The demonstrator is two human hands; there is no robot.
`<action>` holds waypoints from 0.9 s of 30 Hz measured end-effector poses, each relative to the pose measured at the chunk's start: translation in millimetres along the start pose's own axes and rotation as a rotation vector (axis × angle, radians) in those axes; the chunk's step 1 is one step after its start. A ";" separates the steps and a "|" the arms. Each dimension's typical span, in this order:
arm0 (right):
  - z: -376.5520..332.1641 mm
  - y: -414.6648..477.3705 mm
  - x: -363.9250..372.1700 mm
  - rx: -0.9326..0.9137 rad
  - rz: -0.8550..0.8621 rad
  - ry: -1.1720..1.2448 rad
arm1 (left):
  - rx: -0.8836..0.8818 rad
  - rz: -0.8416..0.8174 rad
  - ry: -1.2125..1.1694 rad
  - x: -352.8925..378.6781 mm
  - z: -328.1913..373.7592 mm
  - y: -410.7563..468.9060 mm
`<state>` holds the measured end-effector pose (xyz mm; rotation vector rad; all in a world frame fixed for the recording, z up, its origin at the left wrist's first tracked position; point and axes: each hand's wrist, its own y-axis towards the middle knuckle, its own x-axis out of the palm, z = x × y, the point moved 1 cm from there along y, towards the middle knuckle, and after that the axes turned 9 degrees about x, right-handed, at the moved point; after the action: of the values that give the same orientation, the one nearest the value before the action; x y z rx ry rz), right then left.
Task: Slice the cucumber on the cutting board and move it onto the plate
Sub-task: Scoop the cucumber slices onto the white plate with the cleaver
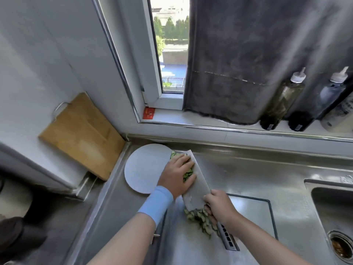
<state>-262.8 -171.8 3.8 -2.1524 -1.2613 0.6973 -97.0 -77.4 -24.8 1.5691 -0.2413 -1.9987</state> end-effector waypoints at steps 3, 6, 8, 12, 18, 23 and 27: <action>-23.3 27.2 32.3 0.047 0.000 0.027 | -0.065 -0.045 -0.026 -9.3 -44.5 0.4; -40.5 49.8 60.4 0.098 -0.012 0.004 | -0.130 -0.104 -0.042 -12.8 -81.7 -6.4; -48.7 60.9 76.1 0.112 -0.002 -0.054 | -0.166 -0.121 -0.049 -11.9 -102.0 -14.4; -58.7 75.6 99.6 0.114 0.036 -0.166 | -0.273 -0.134 -0.084 -6.6 -130.6 -34.2; -63.0 84.0 103.7 0.121 0.110 -0.307 | -0.449 -0.234 -0.162 -5.7 -164.3 -60.2; -69.8 81.5 103.9 0.087 0.128 -0.386 | -0.395 -0.096 -0.162 -14.2 -164.4 -60.7; -76.0 78.7 110.1 0.083 0.120 -0.376 | -0.201 -0.381 -0.050 -1.5 -140.4 -53.5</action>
<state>-117.1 -120.9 -12.6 -2.1046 -1.2647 1.2283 16.7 -4.0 -90.0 1.5225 0.2527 -2.2667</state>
